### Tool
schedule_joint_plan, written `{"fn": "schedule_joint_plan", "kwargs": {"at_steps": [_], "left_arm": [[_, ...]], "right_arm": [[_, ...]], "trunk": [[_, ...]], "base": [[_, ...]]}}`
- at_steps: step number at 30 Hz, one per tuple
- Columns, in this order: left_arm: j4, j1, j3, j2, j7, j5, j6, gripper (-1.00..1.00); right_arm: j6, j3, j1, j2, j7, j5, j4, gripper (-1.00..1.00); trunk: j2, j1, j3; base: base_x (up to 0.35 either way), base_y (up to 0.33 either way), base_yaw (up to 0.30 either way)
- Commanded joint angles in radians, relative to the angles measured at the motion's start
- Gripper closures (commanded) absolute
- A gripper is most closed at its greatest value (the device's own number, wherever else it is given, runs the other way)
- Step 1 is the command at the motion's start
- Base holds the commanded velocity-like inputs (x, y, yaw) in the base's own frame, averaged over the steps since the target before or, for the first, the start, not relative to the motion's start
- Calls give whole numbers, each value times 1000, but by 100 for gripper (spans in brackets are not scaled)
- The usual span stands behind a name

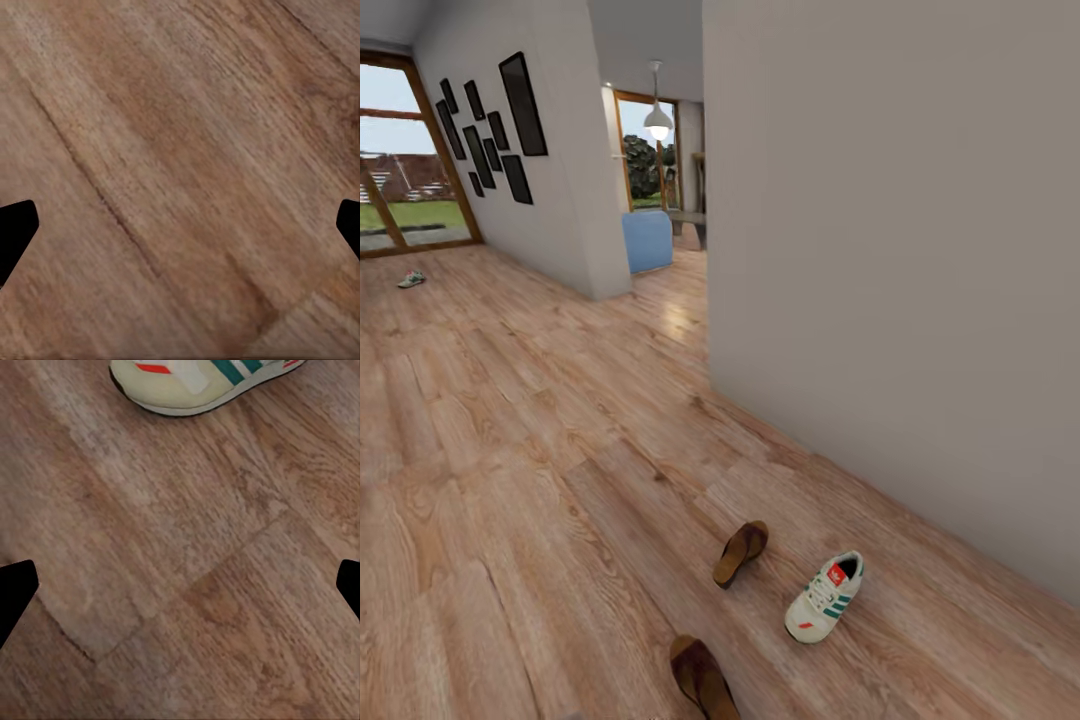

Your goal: Pick up the two gym shoes and the two sandals from the corridor floor and place them onto the hallstand (shoe rack) in the corridor, making sure they are on the rack and not on the floor. Arrange them so the two gym shoes are next to each other and the two sandals are next to each other.

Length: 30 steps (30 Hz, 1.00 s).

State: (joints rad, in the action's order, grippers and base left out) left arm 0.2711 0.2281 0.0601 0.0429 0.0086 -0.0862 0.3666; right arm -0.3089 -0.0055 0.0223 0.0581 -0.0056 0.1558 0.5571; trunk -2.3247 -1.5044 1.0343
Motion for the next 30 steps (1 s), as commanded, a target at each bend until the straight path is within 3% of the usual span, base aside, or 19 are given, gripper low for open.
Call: {"fn": "schedule_joint_plan", "kwargs": {"at_steps": [1, 17, 30], "left_arm": [[-1, 1, -2, 0, -1, -9, 3, -100], [-1, 0, -2, 0, -1, -9, 3, -100], [-1, 1, -2, 0, -1, -9, 3, -100]], "right_arm": [[-3, -1, 1, 0, -1, 7, 0, -100], [-3, -1, 0, 0, -1, 6, 1, -100], [-3, -1, 0, 0, 0, 6, 3, -100]], "trunk": [[0, 0, 1], [0, 0, 1], [0, 0, 1]], "base": [[0, 0, 277], [0, 0, 266], [0, 0, 25]]}}
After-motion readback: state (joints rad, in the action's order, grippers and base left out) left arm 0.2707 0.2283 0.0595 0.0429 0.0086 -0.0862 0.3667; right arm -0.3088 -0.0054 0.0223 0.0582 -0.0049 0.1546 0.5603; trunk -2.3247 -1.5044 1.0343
